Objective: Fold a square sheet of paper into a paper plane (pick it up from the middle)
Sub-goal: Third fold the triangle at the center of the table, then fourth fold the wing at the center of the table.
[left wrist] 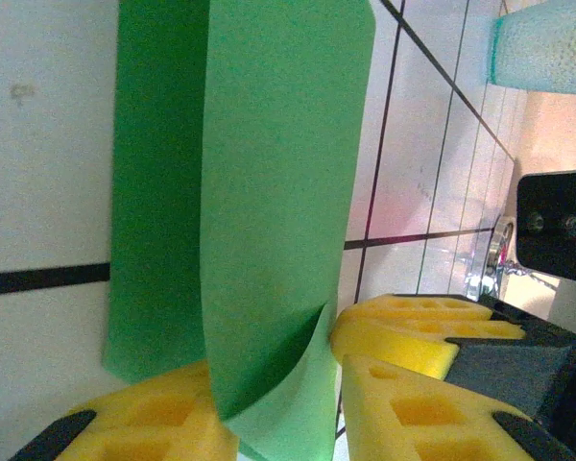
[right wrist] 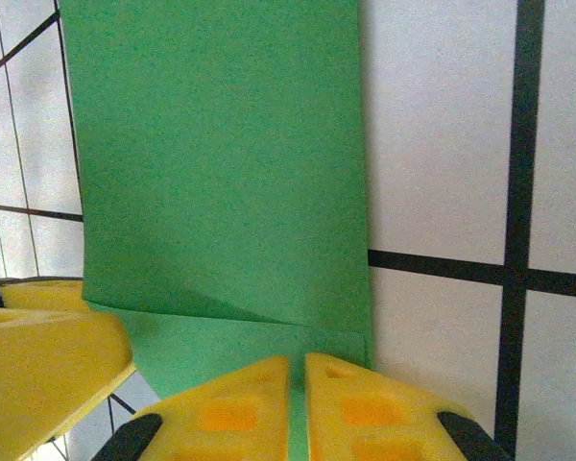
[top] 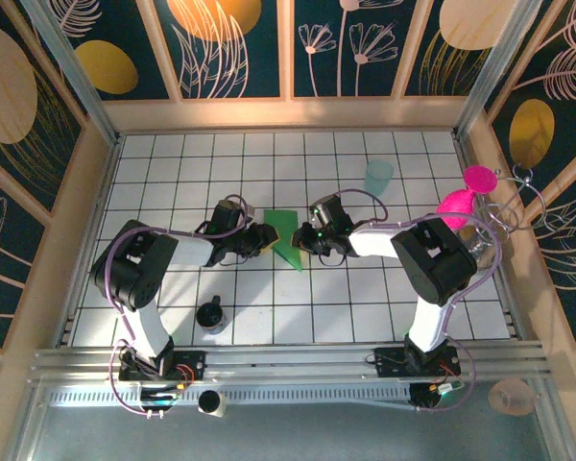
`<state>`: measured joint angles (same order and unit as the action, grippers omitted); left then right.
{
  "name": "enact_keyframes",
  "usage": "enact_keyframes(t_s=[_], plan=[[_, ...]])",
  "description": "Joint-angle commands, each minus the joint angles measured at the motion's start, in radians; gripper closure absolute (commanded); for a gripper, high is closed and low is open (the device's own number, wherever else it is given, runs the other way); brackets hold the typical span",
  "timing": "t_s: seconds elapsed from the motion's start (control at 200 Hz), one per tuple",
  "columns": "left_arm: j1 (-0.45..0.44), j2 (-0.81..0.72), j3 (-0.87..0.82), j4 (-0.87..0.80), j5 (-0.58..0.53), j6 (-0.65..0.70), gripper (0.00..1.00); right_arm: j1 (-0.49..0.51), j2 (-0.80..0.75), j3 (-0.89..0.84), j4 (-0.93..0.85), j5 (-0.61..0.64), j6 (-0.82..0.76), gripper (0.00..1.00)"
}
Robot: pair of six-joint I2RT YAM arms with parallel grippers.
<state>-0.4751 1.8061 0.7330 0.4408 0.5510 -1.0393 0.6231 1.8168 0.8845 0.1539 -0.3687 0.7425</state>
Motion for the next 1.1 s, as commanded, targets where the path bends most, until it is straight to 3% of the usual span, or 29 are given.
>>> enact_keyframes(t_s=[0.0,0.31,0.456,0.566,0.701,0.791,0.901,1.091], plan=[[0.013,0.020,0.033,-0.006,0.034,0.055,0.68,-0.007,0.007,-0.018,0.017,-0.013,0.000,0.87],[0.029,0.039,0.081,-0.088,0.069,0.140,0.78,-0.007,-0.034,-0.039,0.057,-0.008,-0.021,0.82],[0.029,0.032,0.094,-0.113,0.057,0.157,0.87,-0.006,-0.082,-0.034,0.048,0.048,-0.074,0.79],[0.029,0.017,0.094,-0.134,0.025,0.155,0.89,-0.007,-0.140,-0.043,0.053,0.116,-0.130,0.75],[0.029,-0.030,0.091,-0.150,-0.045,0.120,0.89,-0.004,-0.264,-0.099,0.102,0.262,-0.231,0.67],[0.029,-0.067,0.081,-0.146,-0.104,0.073,0.89,0.007,-0.353,-0.158,0.167,0.365,-0.312,0.55],[0.024,-0.121,0.061,-0.119,-0.164,0.000,0.90,0.006,-0.412,-0.174,0.169,0.401,-0.392,0.38],[0.015,-0.153,0.045,-0.091,-0.246,-0.123,0.90,0.047,-0.431,-0.237,0.247,0.407,-0.551,0.35]])
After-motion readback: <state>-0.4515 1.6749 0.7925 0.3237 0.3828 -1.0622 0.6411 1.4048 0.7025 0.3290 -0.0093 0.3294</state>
